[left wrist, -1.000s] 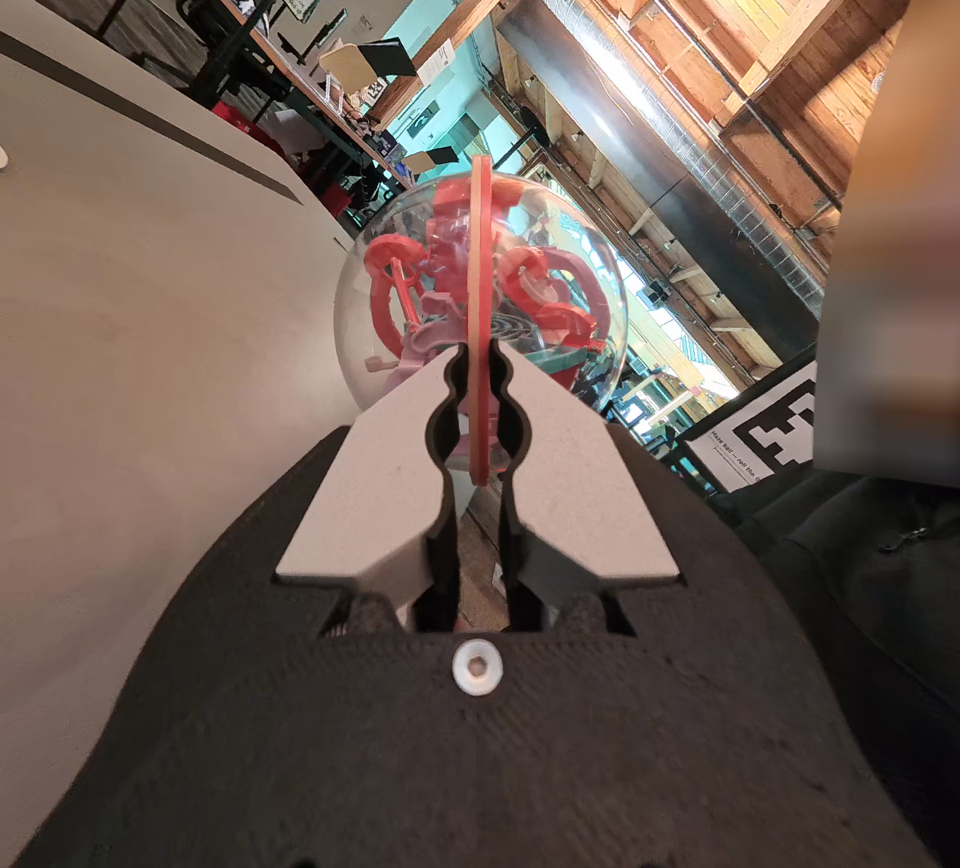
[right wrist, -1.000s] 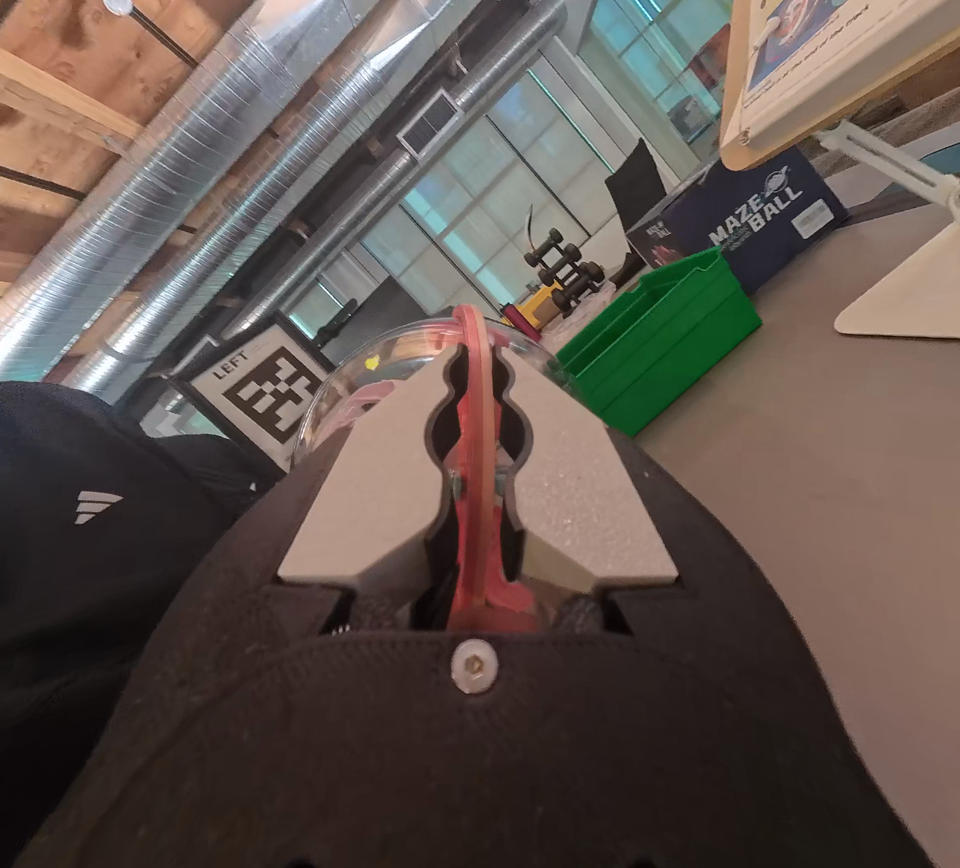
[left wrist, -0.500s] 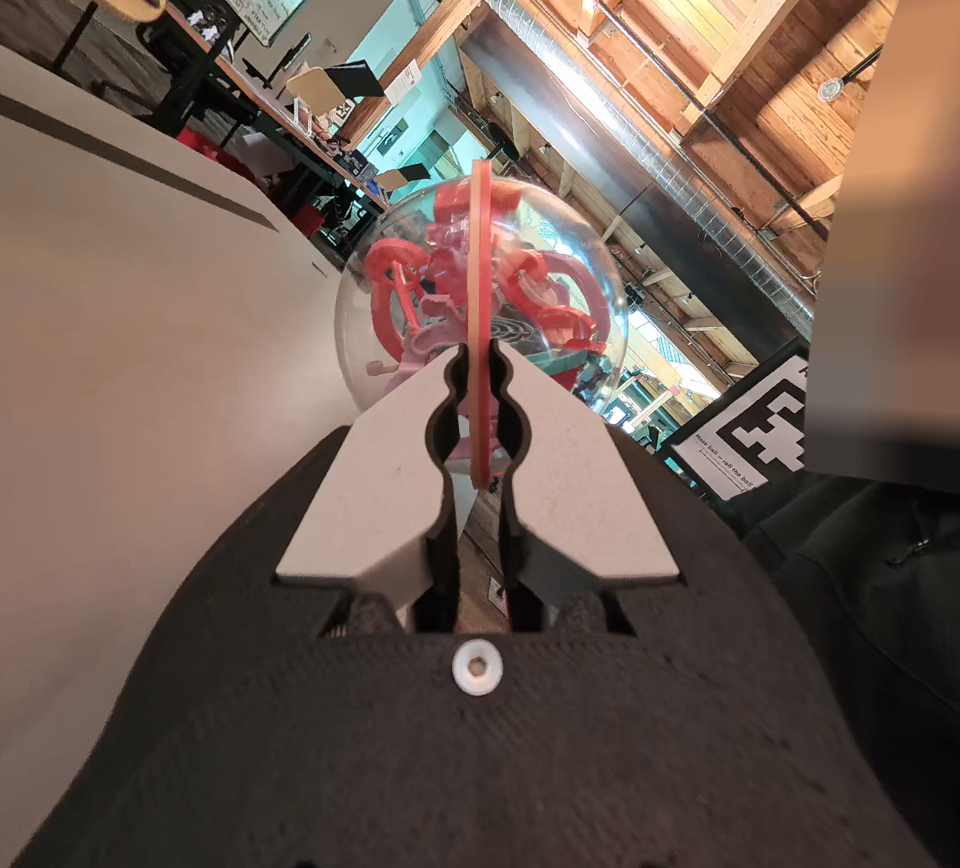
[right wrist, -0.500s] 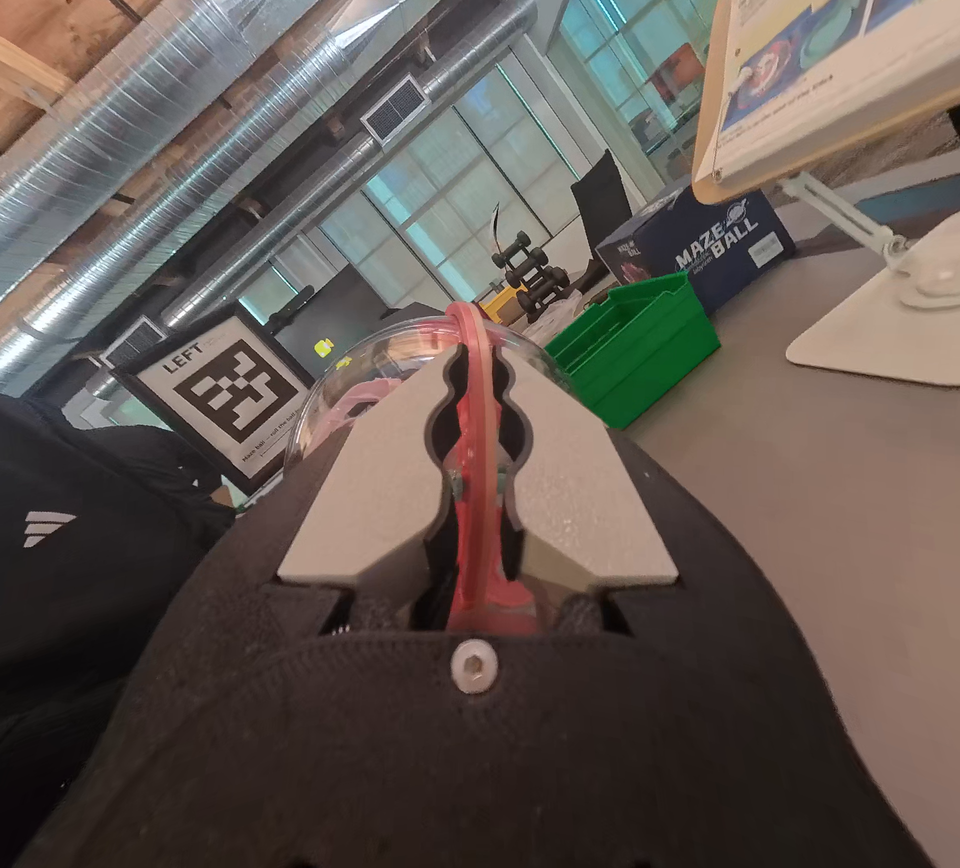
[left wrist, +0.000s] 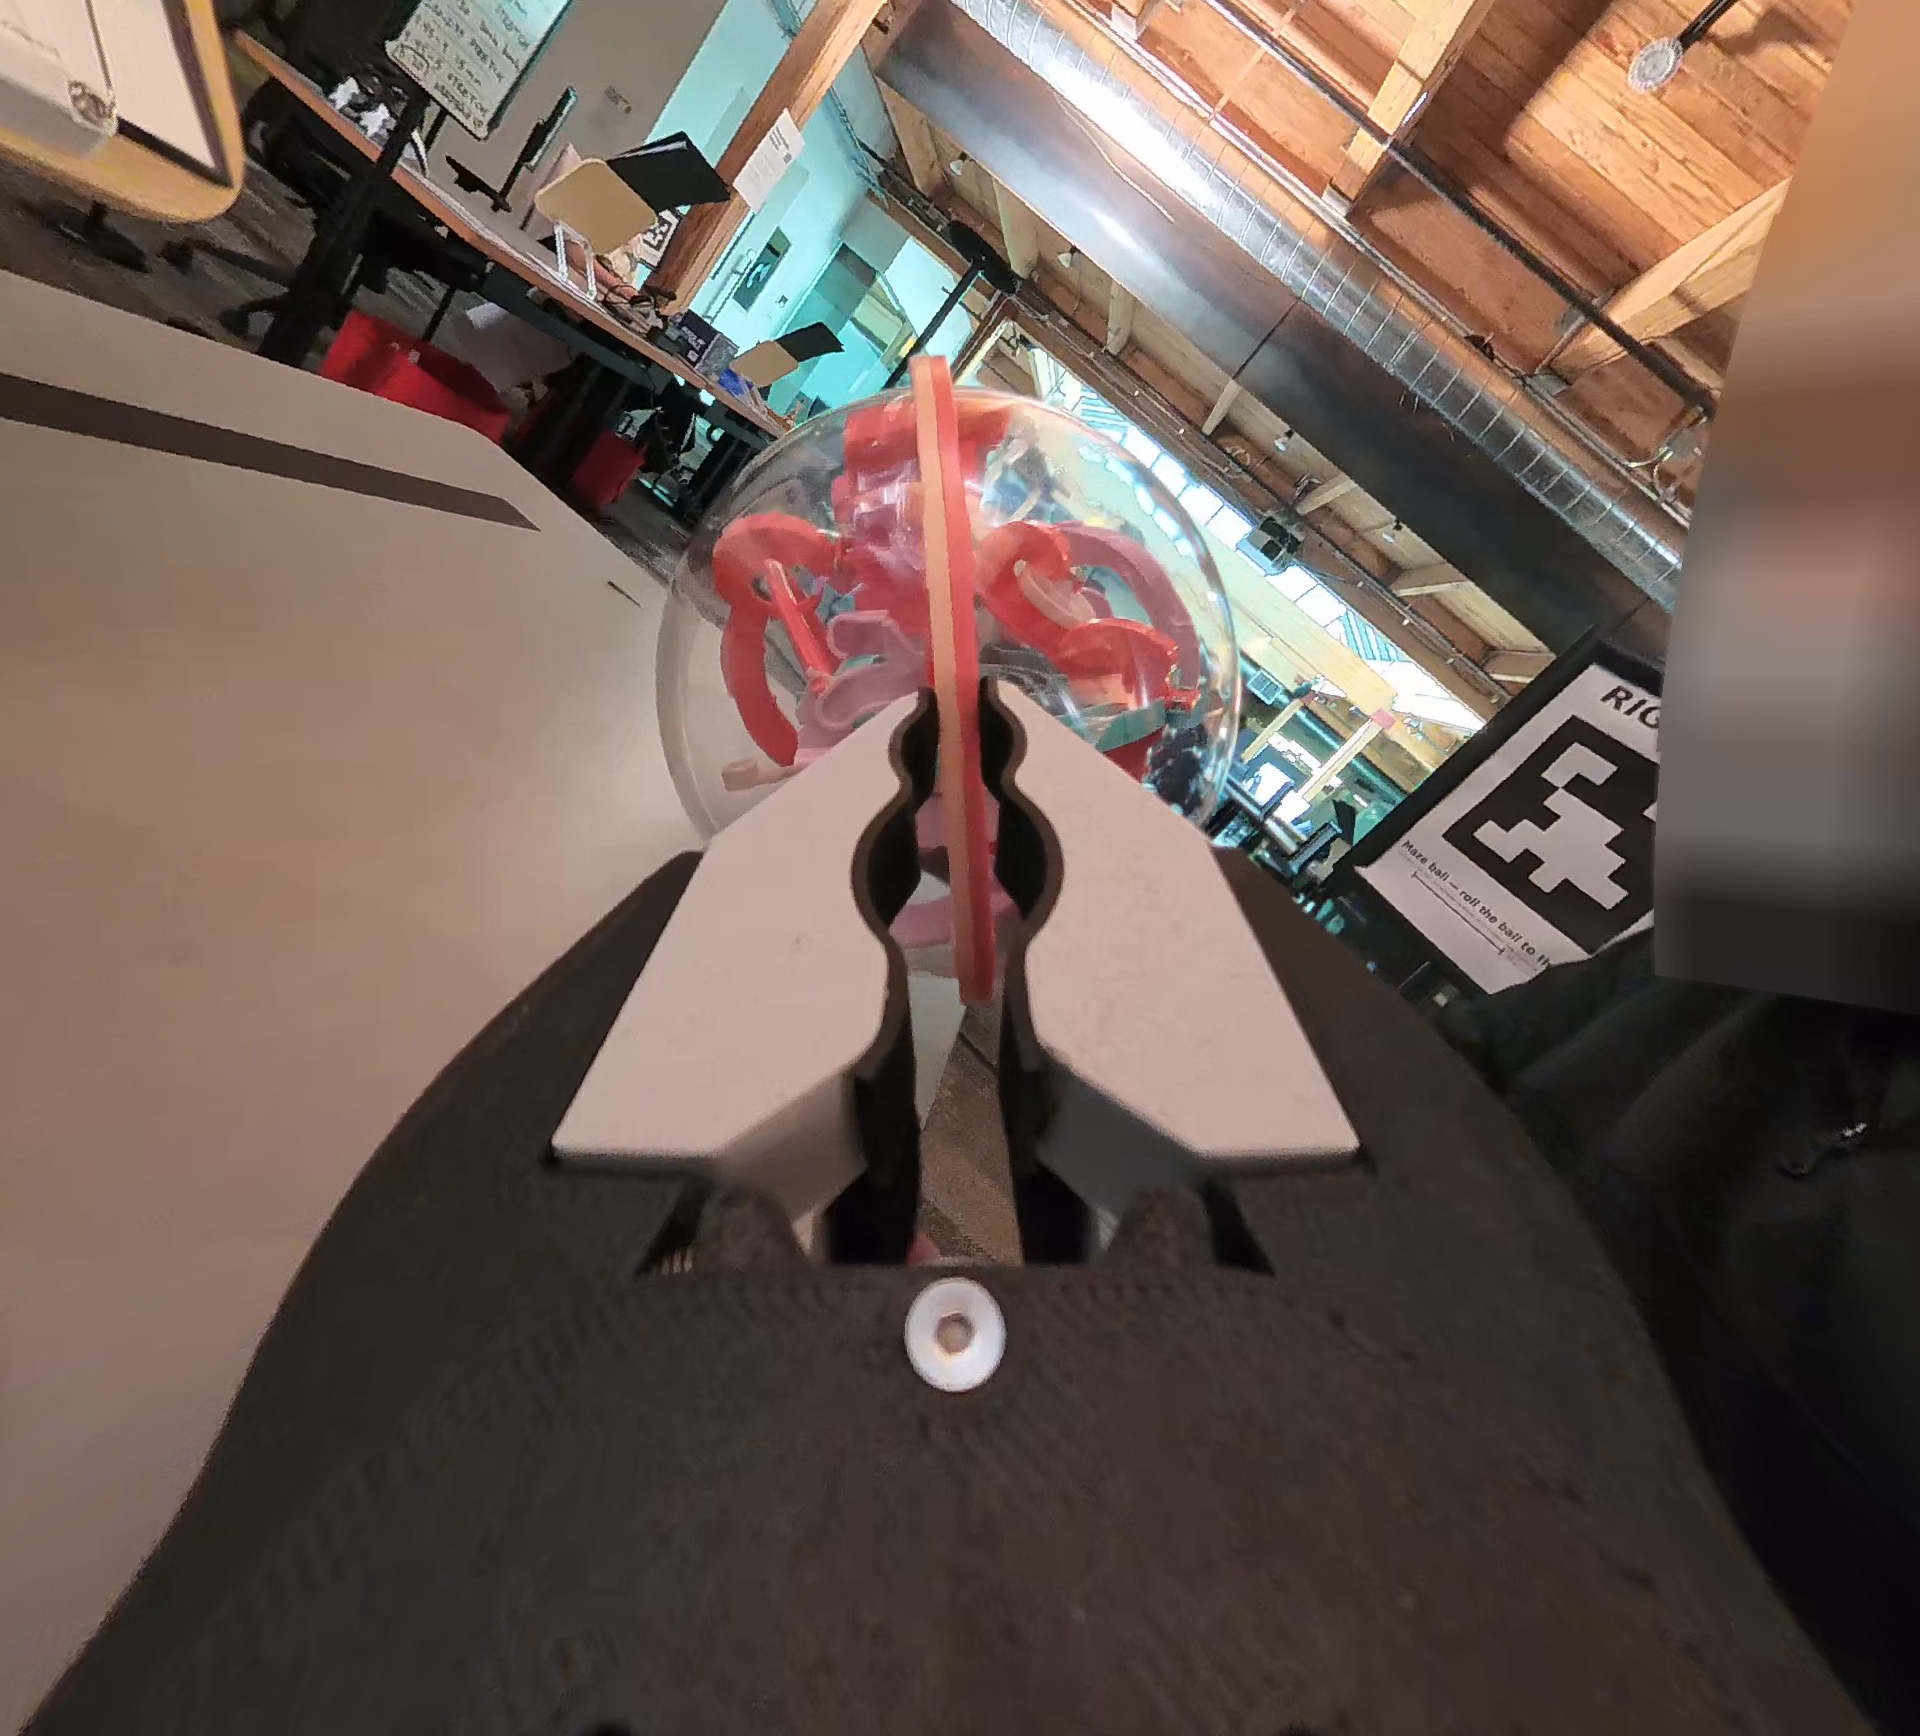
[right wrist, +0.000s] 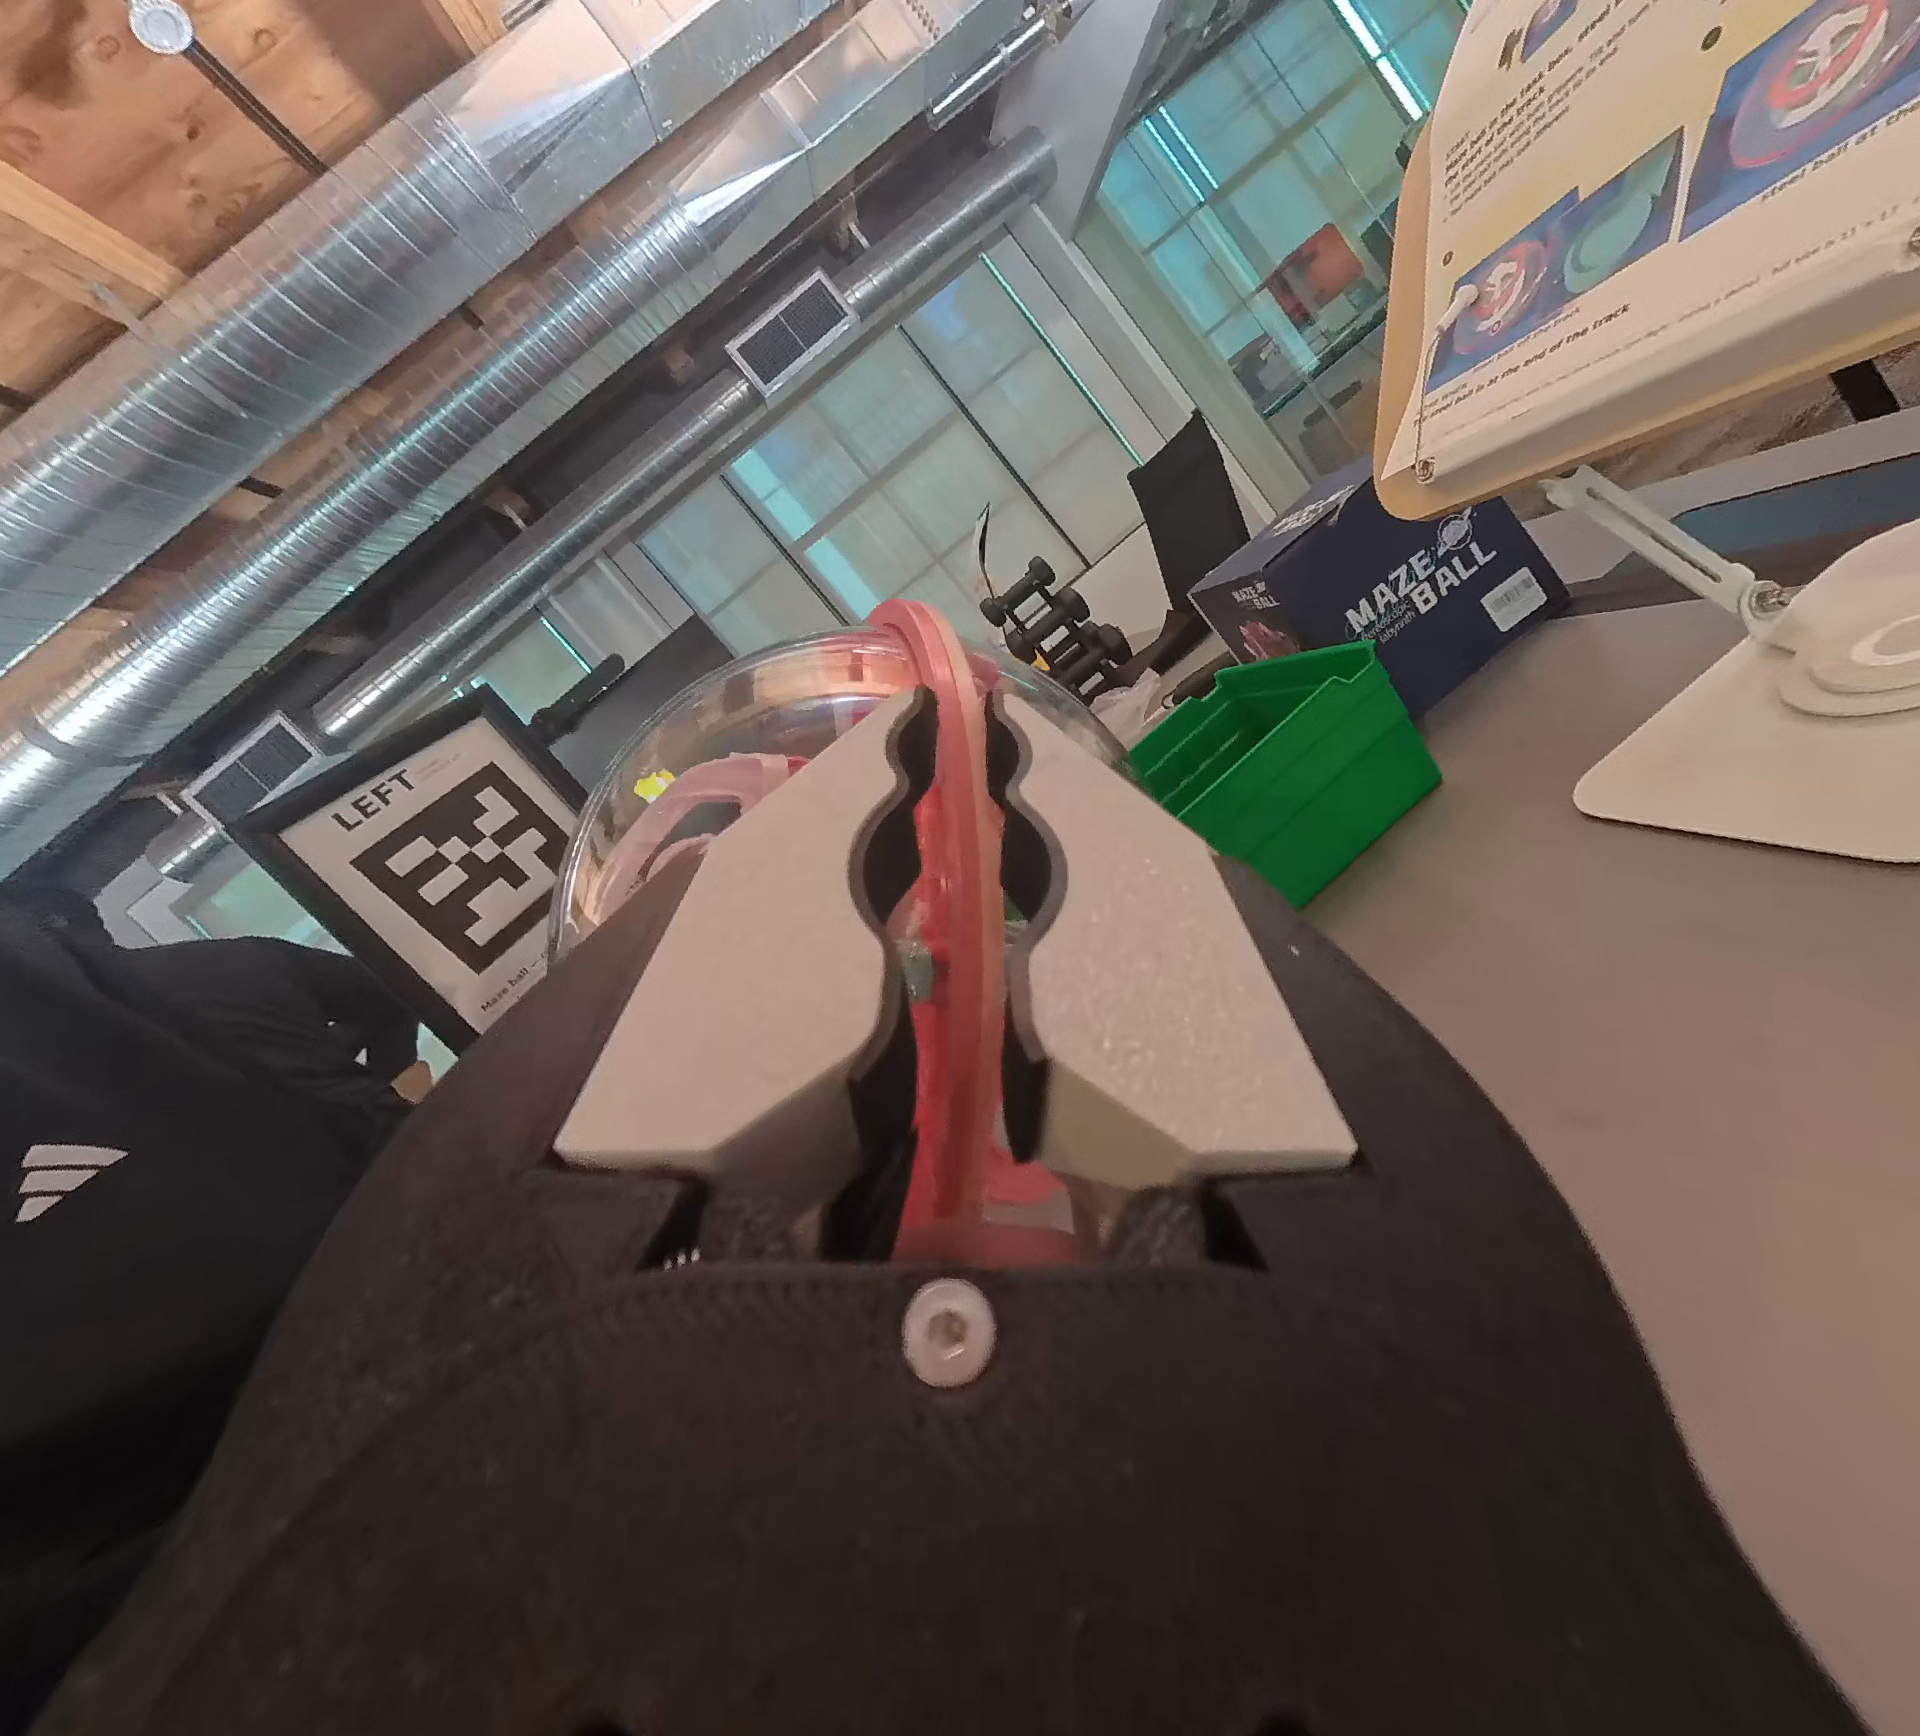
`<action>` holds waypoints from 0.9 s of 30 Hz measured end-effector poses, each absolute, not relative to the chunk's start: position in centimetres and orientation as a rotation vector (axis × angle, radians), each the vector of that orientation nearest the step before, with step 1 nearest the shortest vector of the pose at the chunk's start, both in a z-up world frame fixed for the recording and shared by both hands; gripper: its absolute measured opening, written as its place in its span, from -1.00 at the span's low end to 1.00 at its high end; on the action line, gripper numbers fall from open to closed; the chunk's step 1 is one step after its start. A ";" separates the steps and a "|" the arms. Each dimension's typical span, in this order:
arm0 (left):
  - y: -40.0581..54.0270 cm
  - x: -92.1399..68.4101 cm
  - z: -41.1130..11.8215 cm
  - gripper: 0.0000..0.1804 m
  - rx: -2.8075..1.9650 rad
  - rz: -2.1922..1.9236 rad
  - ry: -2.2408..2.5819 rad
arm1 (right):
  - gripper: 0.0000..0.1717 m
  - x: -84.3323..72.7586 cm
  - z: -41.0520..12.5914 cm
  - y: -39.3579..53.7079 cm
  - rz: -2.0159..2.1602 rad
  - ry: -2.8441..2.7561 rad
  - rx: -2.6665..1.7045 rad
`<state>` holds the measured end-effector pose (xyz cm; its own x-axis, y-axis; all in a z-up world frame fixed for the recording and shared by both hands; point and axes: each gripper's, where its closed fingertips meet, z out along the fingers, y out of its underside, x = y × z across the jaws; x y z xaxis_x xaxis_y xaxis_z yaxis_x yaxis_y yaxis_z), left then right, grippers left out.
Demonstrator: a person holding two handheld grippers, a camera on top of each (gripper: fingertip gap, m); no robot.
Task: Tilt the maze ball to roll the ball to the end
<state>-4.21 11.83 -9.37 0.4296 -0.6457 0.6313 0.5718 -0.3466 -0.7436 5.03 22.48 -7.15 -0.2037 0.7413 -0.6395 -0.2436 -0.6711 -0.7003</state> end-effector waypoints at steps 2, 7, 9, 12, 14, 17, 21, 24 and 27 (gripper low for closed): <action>11.8 -4.1 -8.9 -0.93 -1.471 -1.228 0.090 | -0.91 5.2 -7.0 22.5 1.944 -0.591 -1.388; 11.5 -3.8 -8.3 -0.93 -1.497 -1.193 0.123 | -0.91 5.5 -6.7 22.3 1.955 -0.586 -1.357; 11.5 -3.7 -8.3 -0.93 -1.493 -1.203 0.112 | -0.91 5.7 -6.5 22.2 1.962 -0.580 -1.355; 11.4 -3.7 -8.8 -0.93 -1.492 -1.214 0.105 | -0.91 5.8 -6.5 21.9 1.956 -0.584 -1.357; 11.3 -3.8 -9.1 -0.93 -1.474 -1.253 0.085 | -0.91 5.9 -6.3 21.5 1.944 -0.595 -1.356; 11.0 -3.9 -9.1 -0.93 -1.445 -1.281 0.095 | -0.90 6.0 -6.1 20.8 1.930 -0.628 -1.330; 11.1 -4.0 -8.9 -0.93 -1.398 -1.295 0.144 | -0.91 6.4 -5.6 20.0 1.900 -0.695 -1.270; 11.3 -3.9 -8.7 -0.93 -1.397 -1.266 0.206 | -0.91 6.7 -4.7 19.5 1.817 -0.780 -1.211; 11.3 -3.4 -8.2 -0.93 -1.413 -1.234 0.290 | -0.91 7.2 -3.5 19.1 1.748 -0.848 -1.163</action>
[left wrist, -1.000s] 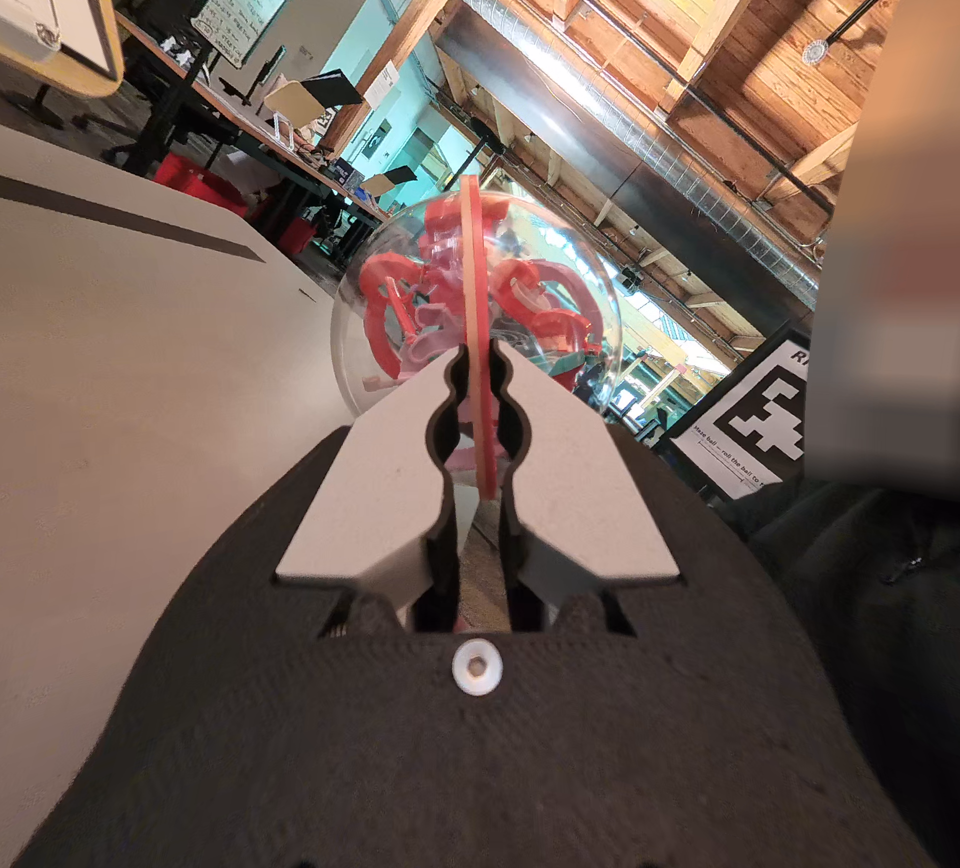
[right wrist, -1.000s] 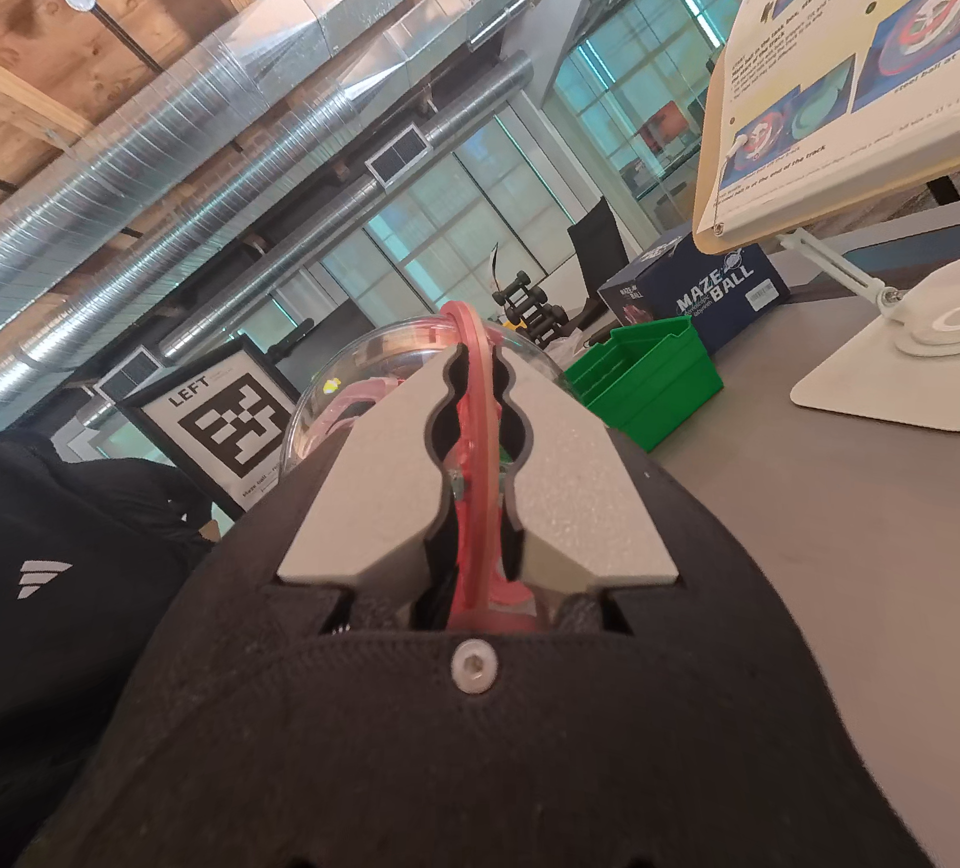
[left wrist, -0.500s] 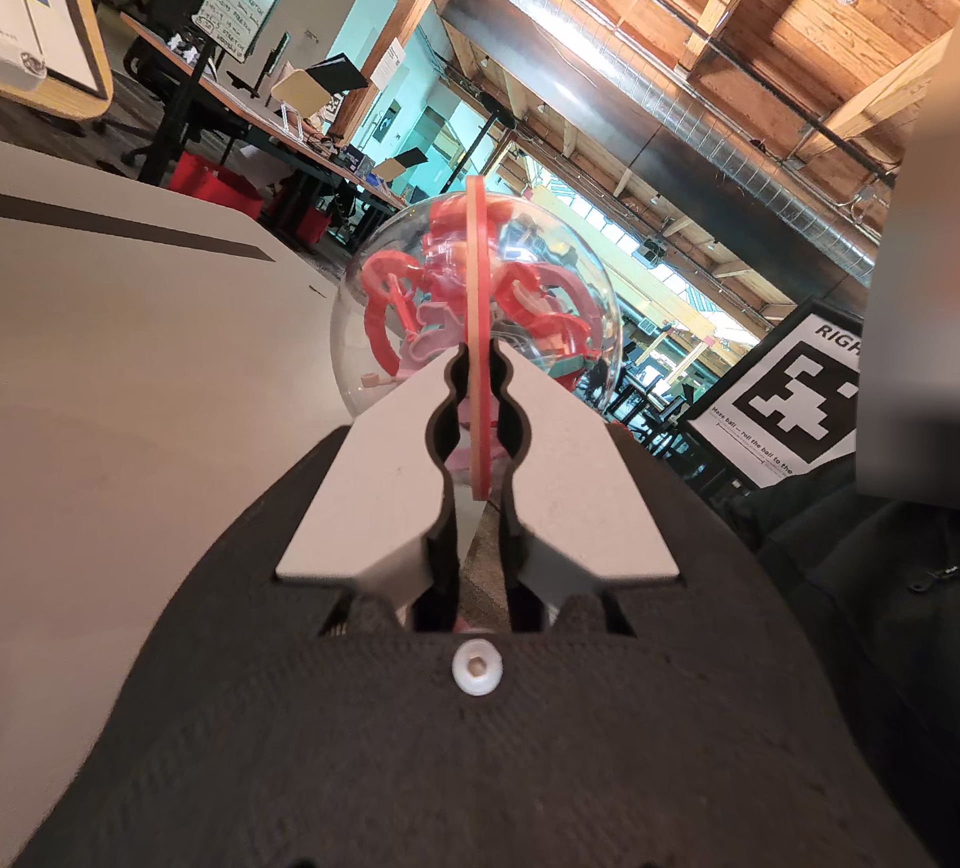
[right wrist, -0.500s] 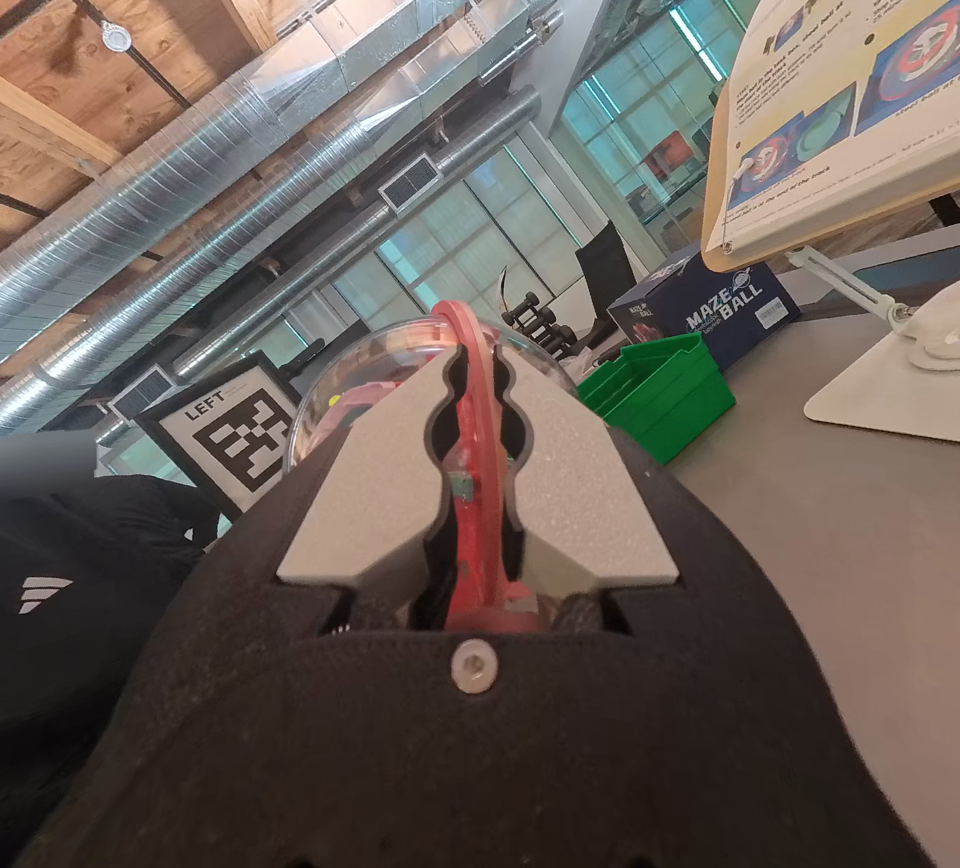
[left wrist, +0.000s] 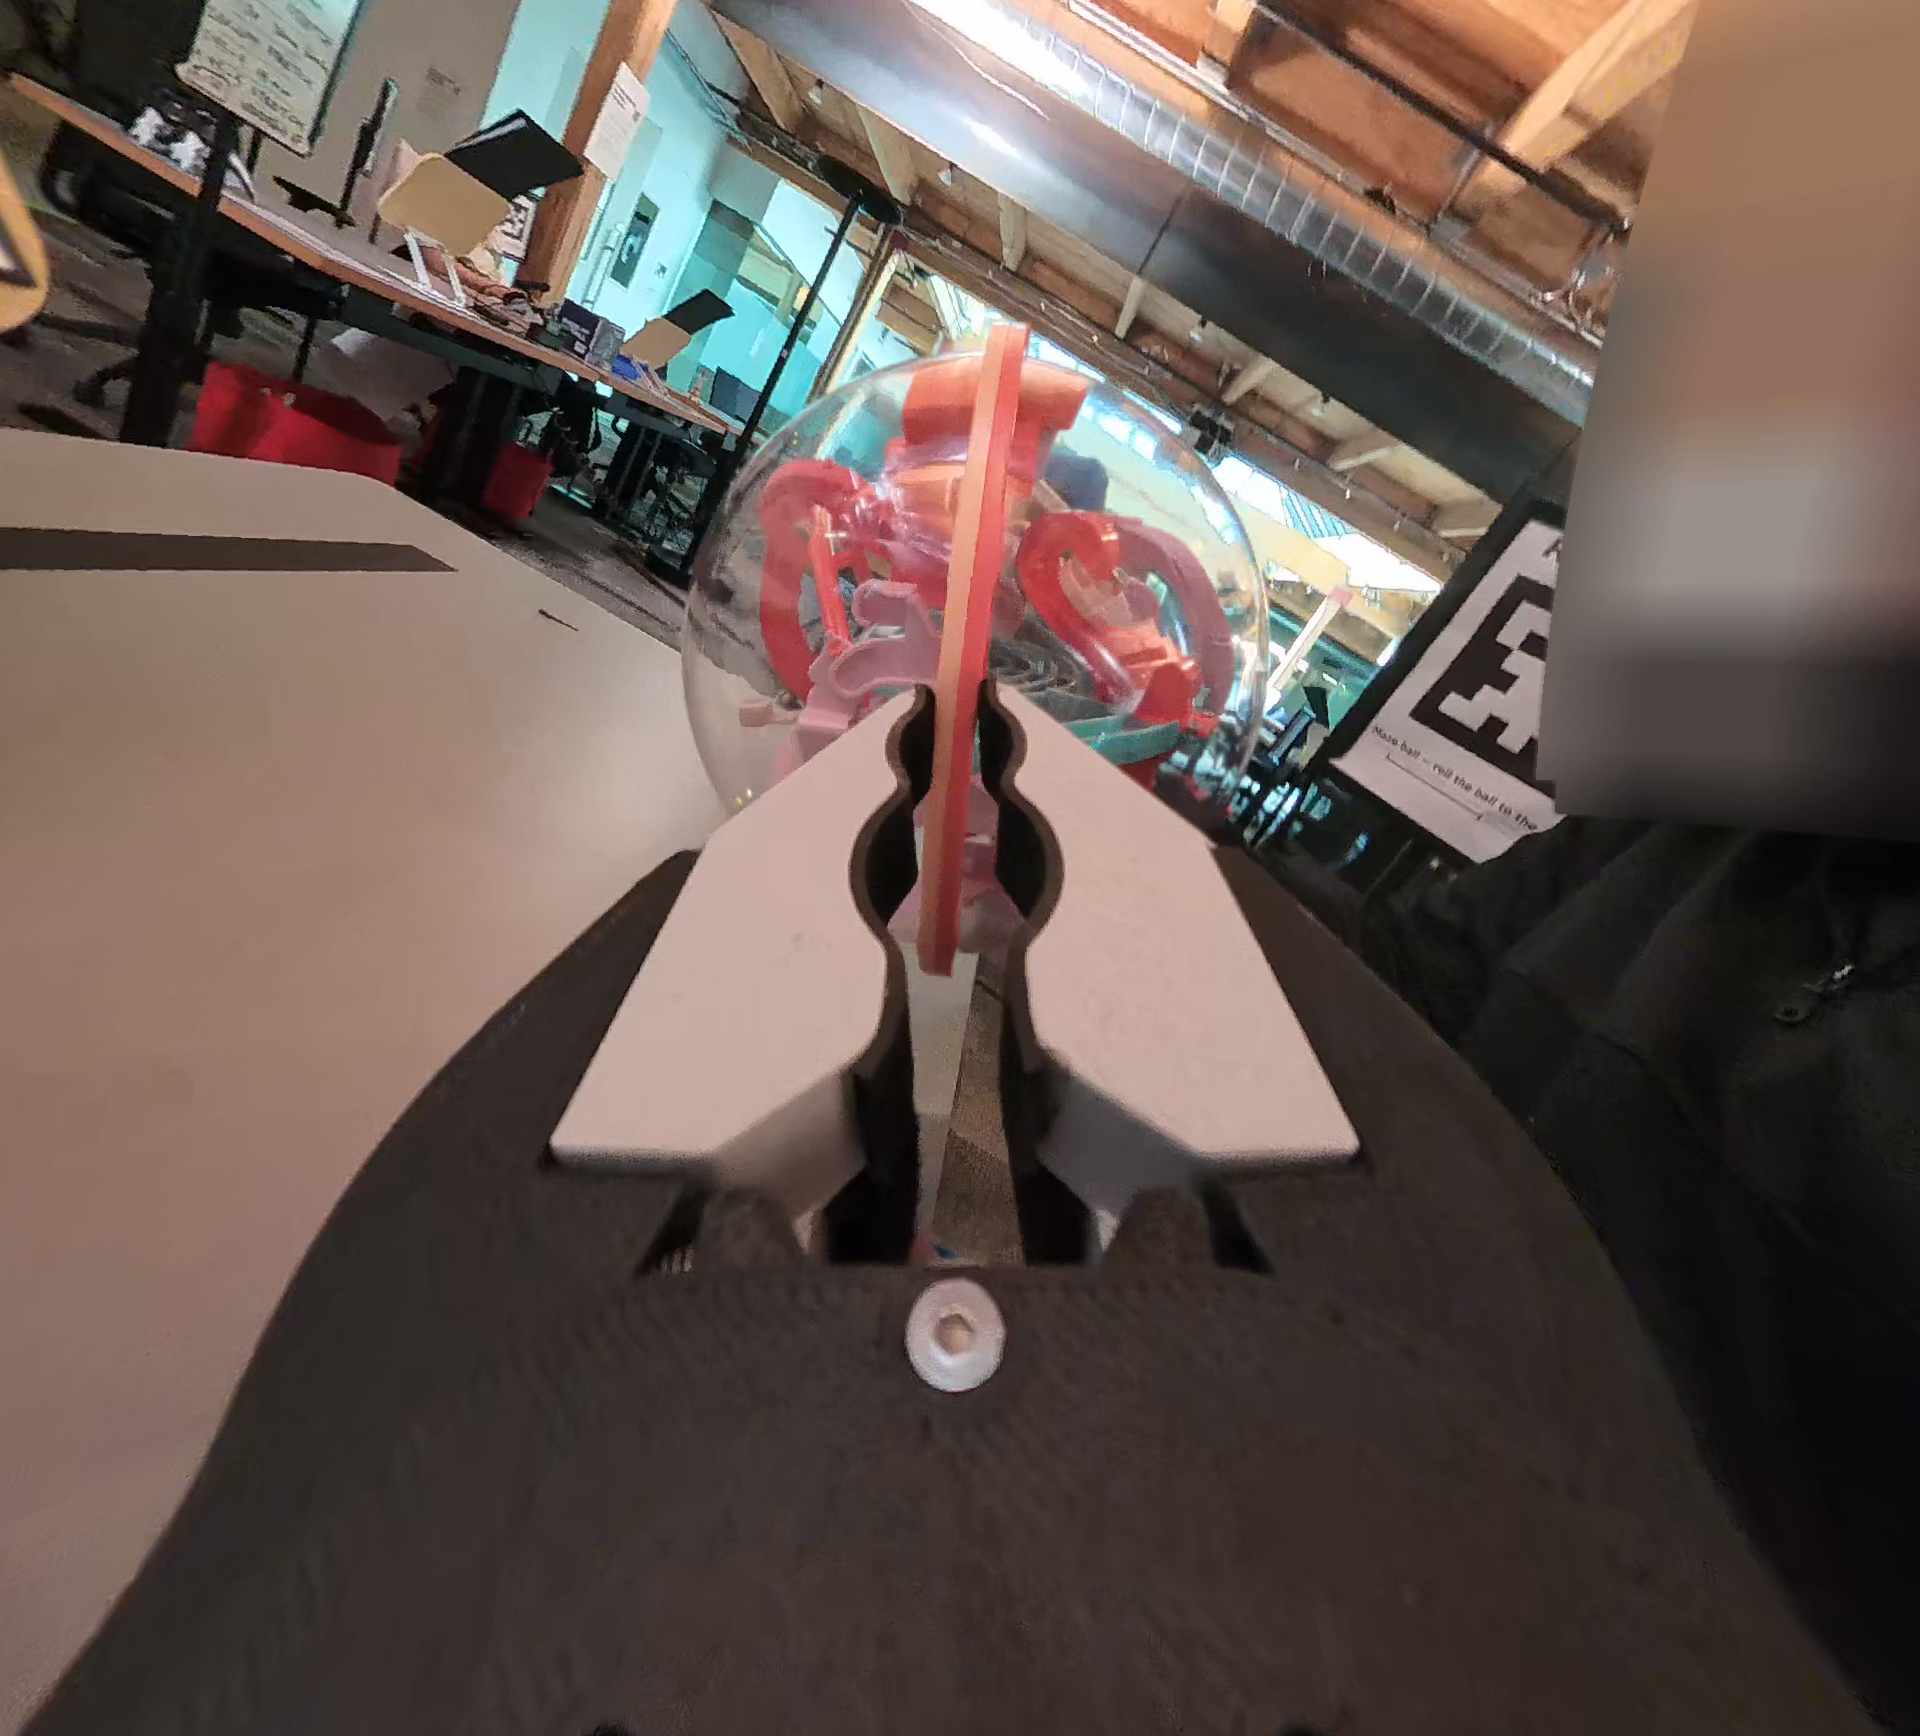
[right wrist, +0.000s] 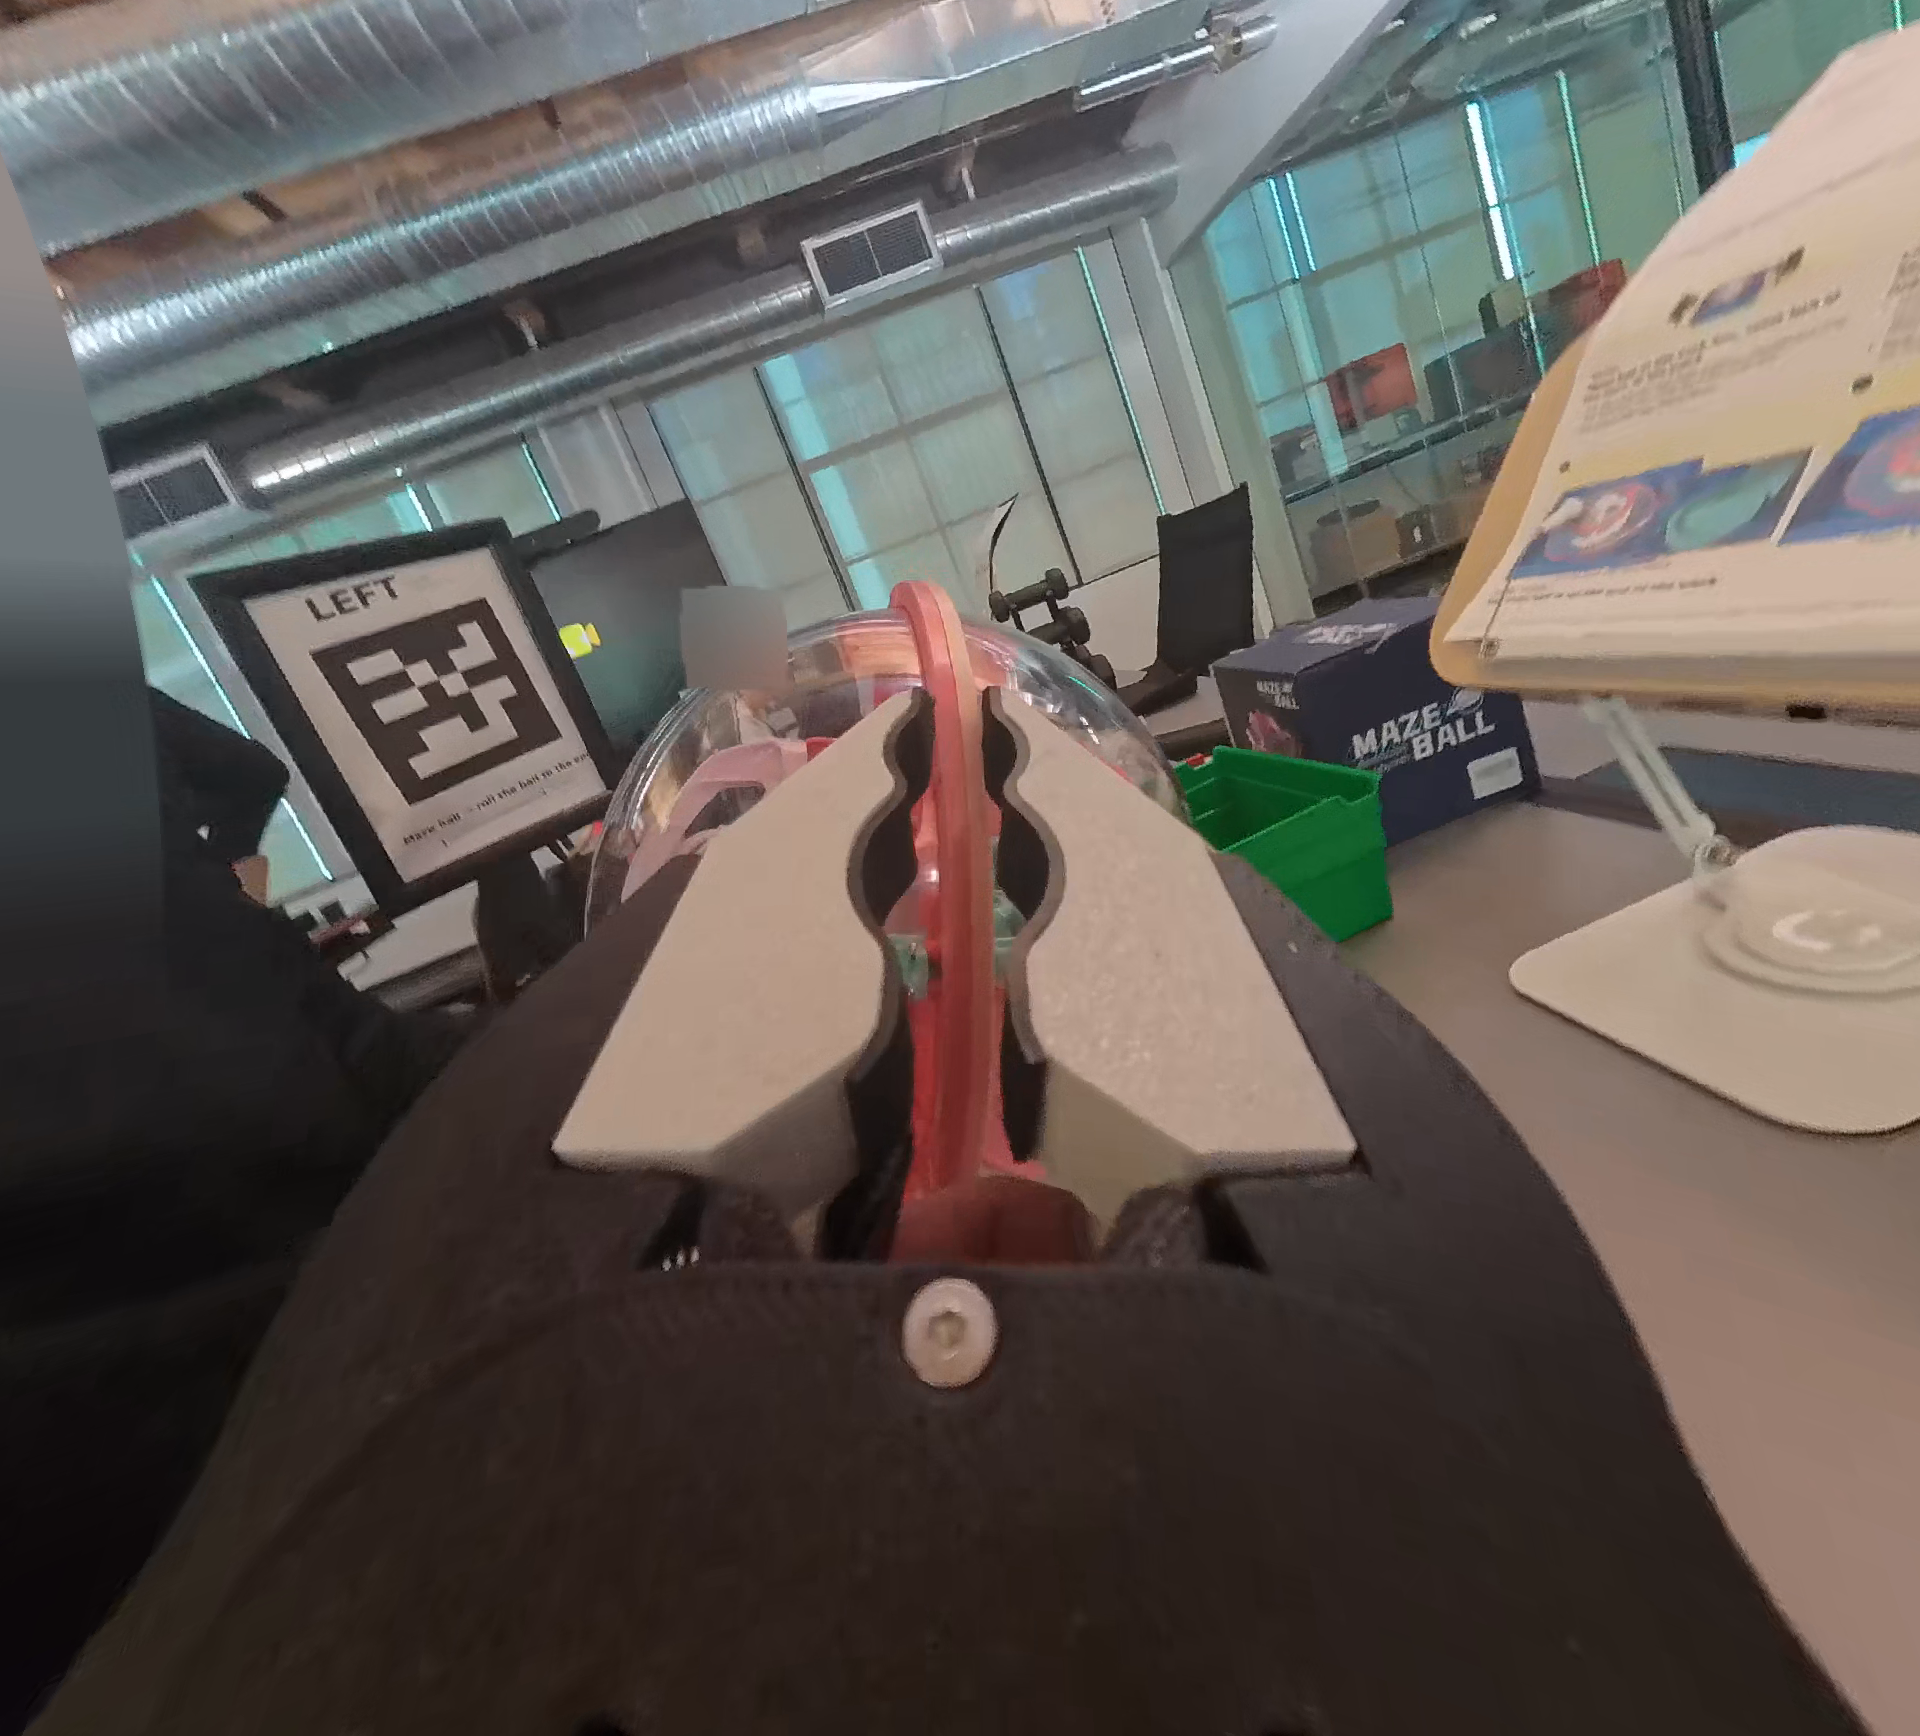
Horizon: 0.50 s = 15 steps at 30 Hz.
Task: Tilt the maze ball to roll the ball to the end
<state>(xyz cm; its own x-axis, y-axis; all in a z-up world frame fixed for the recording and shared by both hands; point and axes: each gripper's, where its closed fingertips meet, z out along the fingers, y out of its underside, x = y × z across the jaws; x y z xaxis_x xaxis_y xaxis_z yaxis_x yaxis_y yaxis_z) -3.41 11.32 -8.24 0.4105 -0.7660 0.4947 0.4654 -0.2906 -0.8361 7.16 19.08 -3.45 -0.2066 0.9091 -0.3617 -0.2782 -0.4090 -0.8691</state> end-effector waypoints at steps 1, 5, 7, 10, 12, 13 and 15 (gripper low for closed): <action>11.4 -3.2 -8.1 -0.93 -1.422 -1.229 0.309 | -0.91 7.3 -3.1 19.0 1.727 -0.861 -1.157; 11.5 -2.6 -9.1 -0.94 -1.495 -1.142 0.392 | -0.91 7.8 -3.4 19.0 1.634 -0.928 -1.171; 11.6 -2.0 -10.7 -0.93 -1.555 -1.074 0.446 | -0.91 8.2 -4.5 19.0 1.606 -0.957 -1.193; 11.8 -0.8 -14.6 -0.93 -1.665 -0.934 0.580 | -0.90 8.7 -6.7 18.9 1.570 -0.994 -1.223; 11.9 0.0 -16.7 -0.93 -1.704 -0.884 0.632 | -0.89 9.1 -7.9 18.8 1.511 -1.016 -1.225; 12.0 0.3 -17.3 -0.93 -1.707 -0.883 0.629 | -0.89 9.3 -8.6 18.9 1.510 -1.018 -1.240; 12.4 0.5 -18.7 -0.93 -1.729 -0.854 0.639 | -0.89 9.8 -10.2 19.2 1.515 -1.015 -1.272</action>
